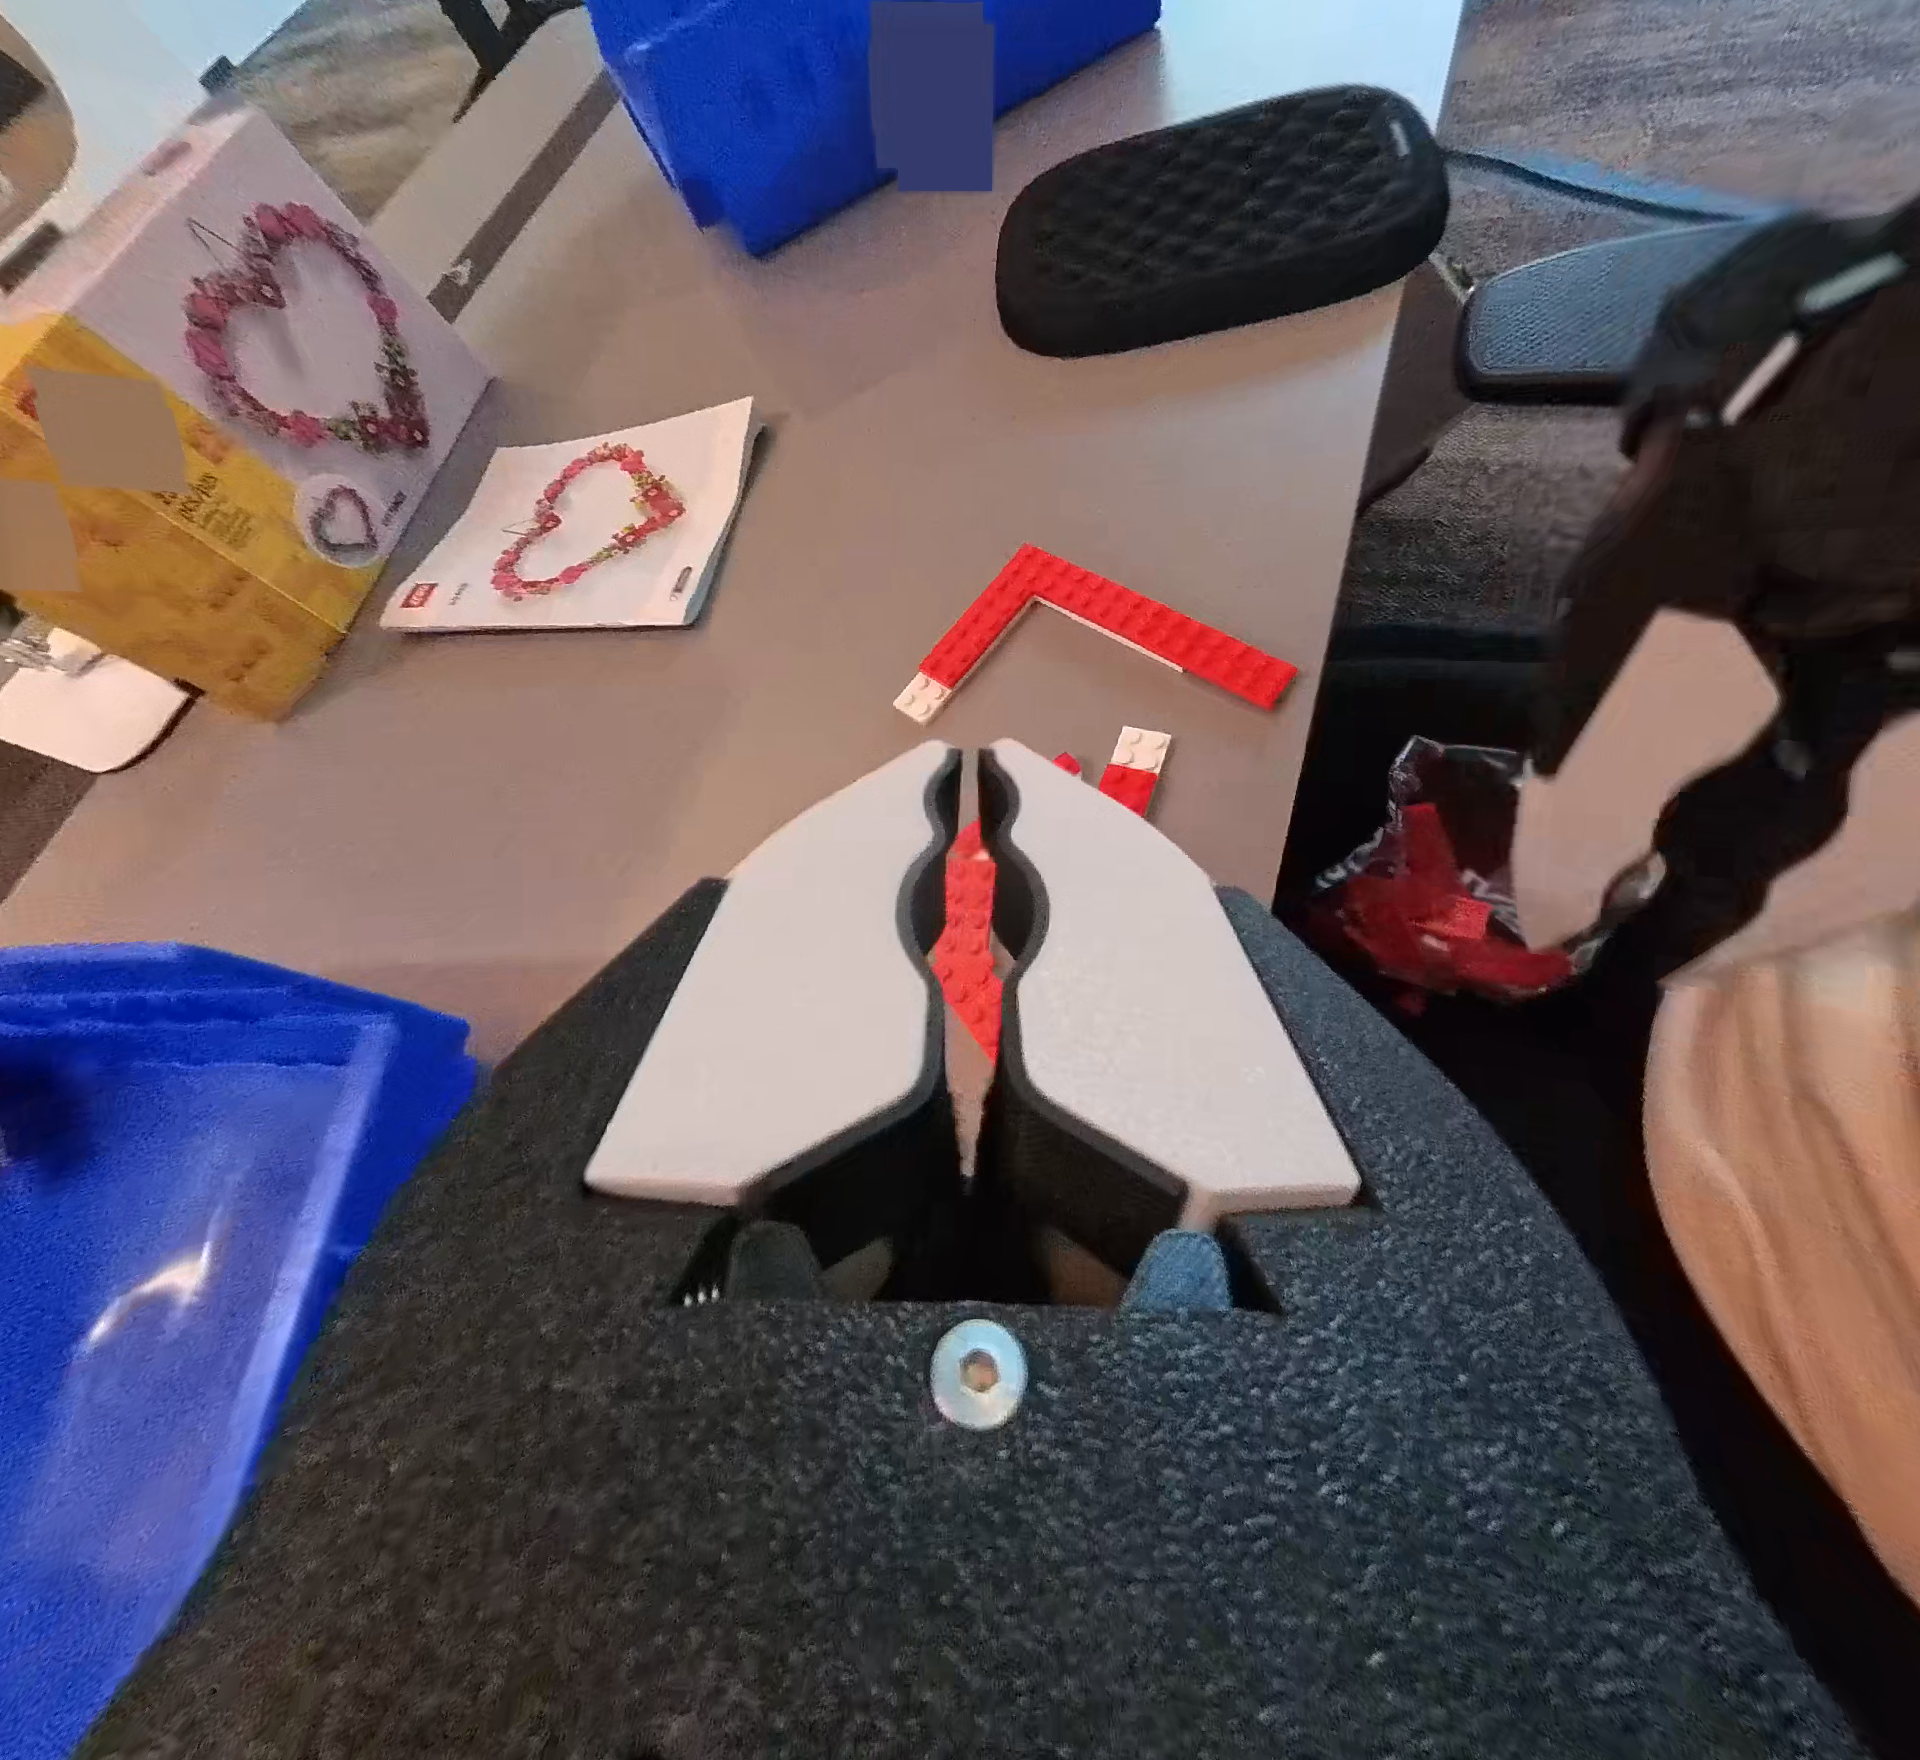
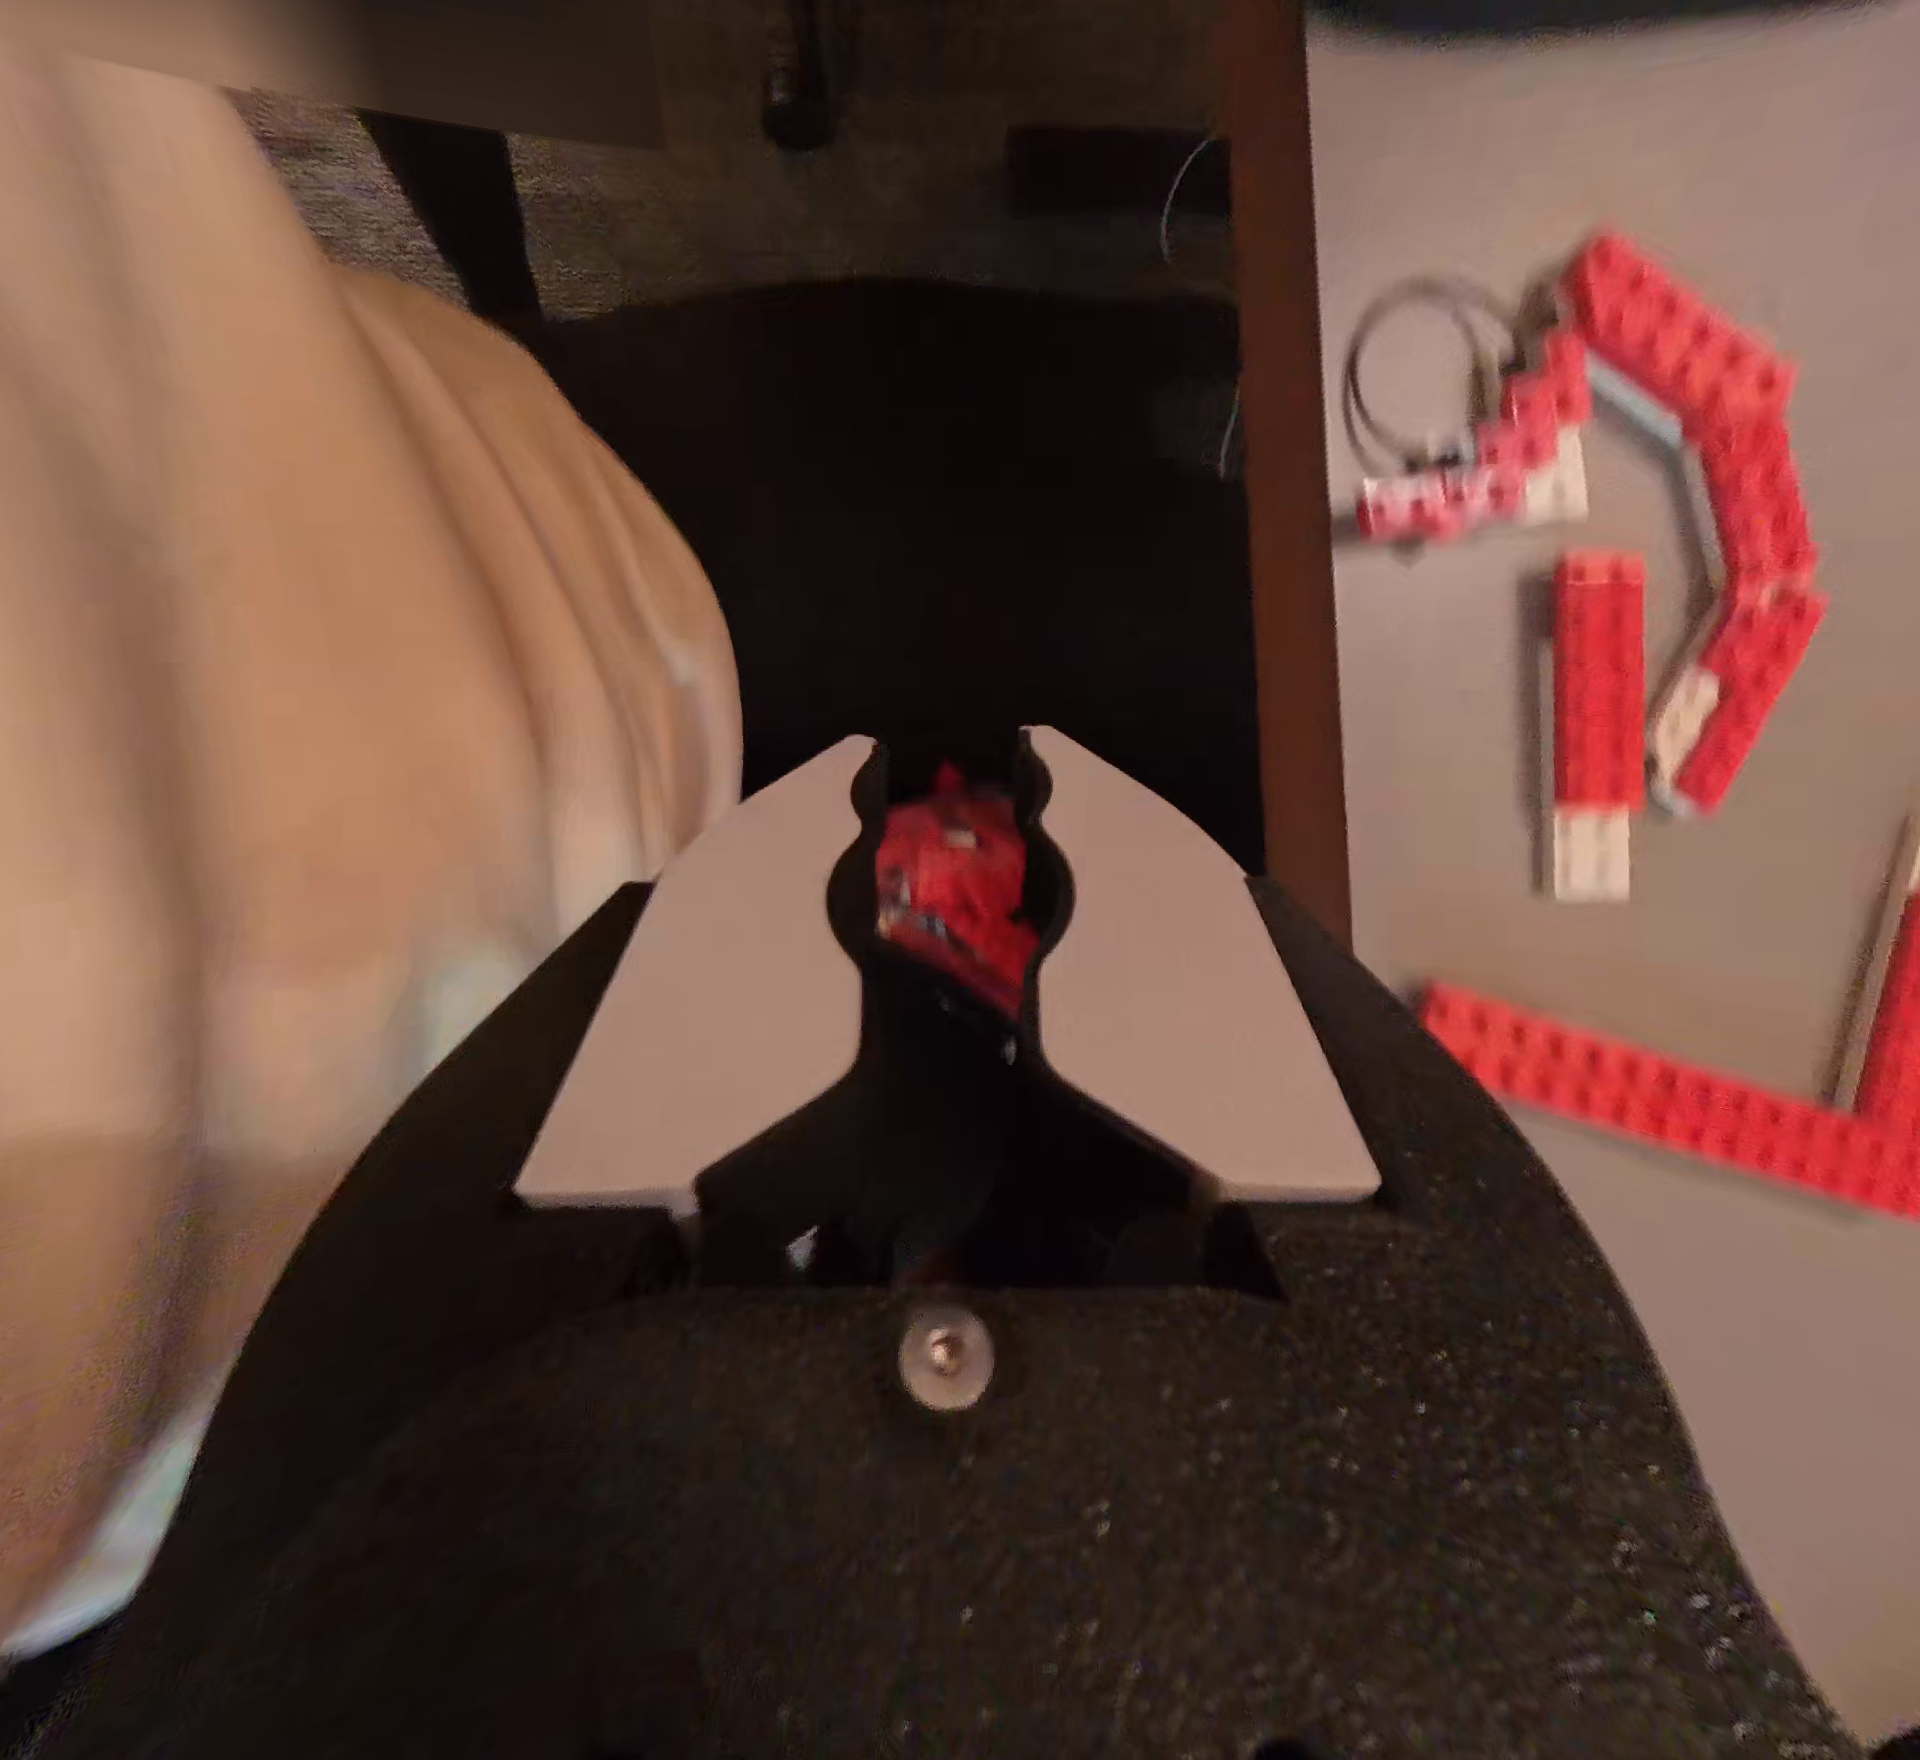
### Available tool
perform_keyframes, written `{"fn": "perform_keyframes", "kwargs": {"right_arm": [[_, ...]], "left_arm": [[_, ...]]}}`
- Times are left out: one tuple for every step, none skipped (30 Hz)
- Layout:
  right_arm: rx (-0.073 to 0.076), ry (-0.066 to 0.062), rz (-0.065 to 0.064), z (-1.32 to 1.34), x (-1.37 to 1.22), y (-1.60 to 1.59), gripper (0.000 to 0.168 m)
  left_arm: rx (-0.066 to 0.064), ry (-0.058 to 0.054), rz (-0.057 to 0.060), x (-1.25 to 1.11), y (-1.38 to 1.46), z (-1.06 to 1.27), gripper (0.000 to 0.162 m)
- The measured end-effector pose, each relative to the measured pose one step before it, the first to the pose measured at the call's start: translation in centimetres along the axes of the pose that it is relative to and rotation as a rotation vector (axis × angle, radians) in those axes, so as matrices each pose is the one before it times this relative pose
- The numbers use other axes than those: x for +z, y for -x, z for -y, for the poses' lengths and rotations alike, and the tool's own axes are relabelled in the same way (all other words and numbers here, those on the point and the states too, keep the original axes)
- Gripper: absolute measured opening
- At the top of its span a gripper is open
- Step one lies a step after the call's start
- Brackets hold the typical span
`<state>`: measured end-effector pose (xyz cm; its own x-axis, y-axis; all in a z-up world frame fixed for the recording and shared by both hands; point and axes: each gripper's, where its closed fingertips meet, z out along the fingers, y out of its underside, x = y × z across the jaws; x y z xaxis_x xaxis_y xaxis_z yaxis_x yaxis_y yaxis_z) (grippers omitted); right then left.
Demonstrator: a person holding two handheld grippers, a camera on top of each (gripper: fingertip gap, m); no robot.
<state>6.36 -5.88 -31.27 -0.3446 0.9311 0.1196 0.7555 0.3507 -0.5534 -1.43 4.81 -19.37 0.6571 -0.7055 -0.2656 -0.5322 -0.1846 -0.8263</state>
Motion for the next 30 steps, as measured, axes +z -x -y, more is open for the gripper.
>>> {"fn": "perform_keyframes", "kwargs": {"right_arm": [[-0.0083, 0.0212, -0.0055, 0.844, 1.090, 0.559, 0.022], [0.0023, 0.0627, 0.0086, -0.142, 1.534, 0.479, 0.022], [0.0217, 0.0939, 0.0035, -1.011, 1.812, -0.034, 0.022], [0.0342, 0.0906, 0.0070, -1.248, 1.892, -0.314, 0.022], [0.0294, 0.0719, 0.0235, -1.073, 1.744, -0.250, 0.022], [0.0226, 0.0533, -0.0018, -0.915, 1.438, -0.584, 0.022], [-0.0010, 0.0462, -0.0114, -0.826, 1.049, -0.518, 0.022], [-0.0157, 0.0292, -0.0118, -0.554, 0.548, -0.273, 0.022], [-0.0175, 0.0003, -0.0086, -0.075, 0.064, -0.056, 0.021], [-0.0120, -0.0115, 0.0022, 0.135, -0.108, 0.107, 0.021], [-0.0070, 0.0035, 0.0061, -0.005, -0.028, 0.121, 0.021], [-0.0104, 0.0101, 0.0100, -0.103, 0.075, 0.147, 0.022], [-0.0118, 0.0152, 0.0079, -0.138, 0.072, 0.109, 0.021], [-0.0098, 0.0221, -0.0116, -0.159, -0.208, -0.098, 0.021], [-0.0136, 0.0212, -0.0330, -0.039, -0.794, -0.206, 0.021], [-0.0267, -0.0191, -0.0474, 0.573, -1.439, -0.210, 0.020], [-0.0321, -0.0584, -0.0427, 1.231, -1.812, -0.071, 0.019], [-0.0200, -0.0794, -0.0084, 1.711, -1.652, 0.340, 0.018], [-0.0050, -0.0724, 0.0347, 1.754, -0.985, 0.797, 0.017], [0.0109, -0.0287, 0.0490, 1.051, 0.052, 0.777, 0.017], [0.0269, 0.0448, 0.0272, -0.202, 1.024, 0.112, 0.017], [0.0257, 0.1132, 0.0085, -1.387, 1.603, -0.422, 0.025], [0.0130, 0.1142, 0.0197, -1.532, 1.786, -0.298, 0.026], [0.0100, 0.0754, 0.0236, -1.115, 1.621, -0.148, 0.026], [0.0062, 0.0558, 0.0117, -0.986, 1.275, -0.211, 0.027], [0.0064, 0.0476, 0.0068, -0.955, 0.957, -0.181, 0.027], [0.0035, 0.0178, 0.0063, -0.538, 0.618, -0.098, 0.026], [0.0021, -0.0168, 0.0197, -0.008, 0.316, 0.192, 0.026], [0.0115, -0.0224, 0.0046, 0.161, 0.085, -0.039, 0.025], [0.0072, -0.0062, -0.0025, 0.027, 0.031, -0.123, 0.024]], "left_arm": [[0.0021, -0.0140, 0.0058, -0.426, 0.066, 0.323, 0.003], [0.0053, -0.0133, 0.0063, -0.426, 0.039, 0.319, 0.003], [0.0070, -0.0104, 0.0089, -0.423, 0.041, 0.281, 0.003], [0.0097, -0.0077, 0.0081, -0.396, 0.006, 0.257, 0.002], [0.0104, -0.0081, 0.0070, -0.396, -0.025, 0.276, 0.003], [0.0079, -0.0089, 0.0055, -0.372, -0.043, 0.272, 0.003], [0.0057, -0.0110, 0.0022, -0.360, -0.081, 0.308, 0.003], [0.0059, -0.0113, 0.0011, -0.332, -0.088, 0.317, 0.003], [0.0057, -0.0089, 0.0037, -0.293, -0.037, 0.275, 0.003], [0.0038, -0.0073, 0.0049, -0.256, 0.007, 0.241, 0.003], [0.0021, -0.0066, 0.0032, -0.219, 0.009, 0.192, 0.002], [0.0023, -0.0057, 0.0012, -0.183, -0.012, 0.142, 0.003], [0.0021, -0.0037, 0.0038, -0.150, 0.047, 0.081, 0.003], [0.0017, -0.0012, 0.0061, -0.140, 0.091, 0.020, 0.003], [0.0024, -0.0001, 0.0039, -0.115, 0.091, -0.001, 0.003], [0.0004, -0.0015, 0.0042, -0.100, 0.122, 0.026, 0.003], [-0.0013, -0.0045, 0.0027, -0.089, 0.117, 0.073, 0.003], [-0.0023, -0.0058, -0.0008, -0.054, 0.065, 0.100, 0.003], [-0.0015, -0.0043, -0.0039, -0.026, 0.002, 0.063, 0.003], [-0.0018, -0.0035, -0.0020, -0.025, 0.002, 0.055, 0.003], [0.0001, -0.0018, -0.0011, -0.051, -0.033, 0.028, 0.003], [0.0032, 0.0011, 0.0000, -0.075, -0.070, 0.018, 0.003], [0.0060, 0.0012, 0.0015, -0.100, -0.063, 0.022, 0.003], [0.0067, -0.0012, 0.0003, -0.127, -0.085, 0.087, 0.003], [0.0043, -0.0029, 0.0003, -0.122, -0.049, 0.107, 0.003], [0.0019, -0.0042, 0.0005, -0.111, -0.020, 0.118, 0.003], [0.0001, -0.0046, -0.0009, -0.077, -0.009, 0.084, 0.003], [-0.0021, -0.0035, -0.0018, -0.037, 0.001, 0.027, 0.003], [-0.0027, -0.0011, -0.0009, -0.002, 0.041, -0.021, 0.003], [-0.0007, 0.0012, -0.0001, 0.009, 0.052, -0.079, 0.003]]}}
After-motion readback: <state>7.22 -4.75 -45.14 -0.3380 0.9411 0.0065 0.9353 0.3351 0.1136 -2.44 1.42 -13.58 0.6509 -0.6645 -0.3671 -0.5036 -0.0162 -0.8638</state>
